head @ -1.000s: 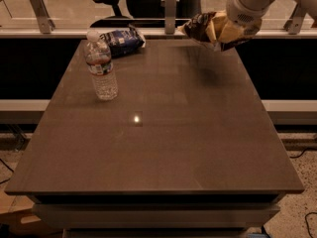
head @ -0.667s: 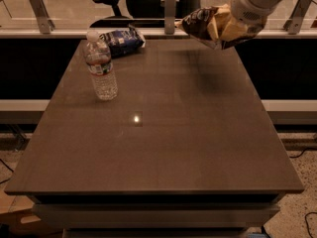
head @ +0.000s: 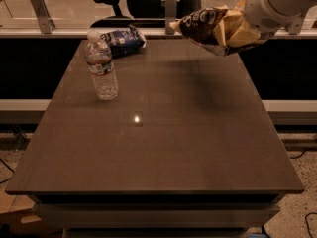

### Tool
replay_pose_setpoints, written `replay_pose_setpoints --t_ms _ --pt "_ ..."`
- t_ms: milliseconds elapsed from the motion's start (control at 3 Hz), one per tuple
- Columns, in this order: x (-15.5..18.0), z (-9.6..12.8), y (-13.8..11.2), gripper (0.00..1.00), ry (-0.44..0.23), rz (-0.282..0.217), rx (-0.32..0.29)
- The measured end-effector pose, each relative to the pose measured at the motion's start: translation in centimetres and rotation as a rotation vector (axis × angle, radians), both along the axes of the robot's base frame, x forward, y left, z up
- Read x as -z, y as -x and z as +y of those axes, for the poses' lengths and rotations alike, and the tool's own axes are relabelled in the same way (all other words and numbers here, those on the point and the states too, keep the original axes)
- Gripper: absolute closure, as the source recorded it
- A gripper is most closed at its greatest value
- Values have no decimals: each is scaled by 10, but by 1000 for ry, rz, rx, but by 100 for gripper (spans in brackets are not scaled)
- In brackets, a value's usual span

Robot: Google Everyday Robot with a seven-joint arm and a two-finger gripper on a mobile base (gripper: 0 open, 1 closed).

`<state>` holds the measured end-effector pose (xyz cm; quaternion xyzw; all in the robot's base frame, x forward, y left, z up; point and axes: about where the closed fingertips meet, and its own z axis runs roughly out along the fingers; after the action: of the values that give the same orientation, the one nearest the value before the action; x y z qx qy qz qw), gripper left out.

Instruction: Move brown chip bag near water bottle

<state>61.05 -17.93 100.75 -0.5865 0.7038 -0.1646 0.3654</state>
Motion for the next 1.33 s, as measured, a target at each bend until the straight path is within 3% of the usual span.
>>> replay_pose_setpoints --t_ms 667,1333 --pt "10 -9 38 100 -87 0 -148" --pt "22 6 73 100 -59 17 -352"
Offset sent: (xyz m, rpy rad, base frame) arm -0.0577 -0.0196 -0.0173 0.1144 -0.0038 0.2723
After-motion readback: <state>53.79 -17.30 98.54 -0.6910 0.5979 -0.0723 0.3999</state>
